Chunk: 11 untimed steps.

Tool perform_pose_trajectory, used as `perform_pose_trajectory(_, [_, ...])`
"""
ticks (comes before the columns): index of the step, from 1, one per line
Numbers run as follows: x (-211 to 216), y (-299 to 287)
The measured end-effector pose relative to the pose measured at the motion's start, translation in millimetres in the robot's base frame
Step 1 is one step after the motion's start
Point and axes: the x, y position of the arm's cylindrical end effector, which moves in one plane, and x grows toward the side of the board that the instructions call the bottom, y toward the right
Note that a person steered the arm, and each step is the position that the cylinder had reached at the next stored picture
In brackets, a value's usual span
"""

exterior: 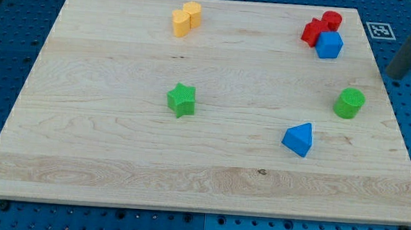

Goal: Move the blue cube towards the center

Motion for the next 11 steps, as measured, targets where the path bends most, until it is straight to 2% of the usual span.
perform_pose_trajectory(2, [-68,-24])
perform_pose_trajectory(6, [-55,-91])
perform_pose_trajectory(11, [4,-149])
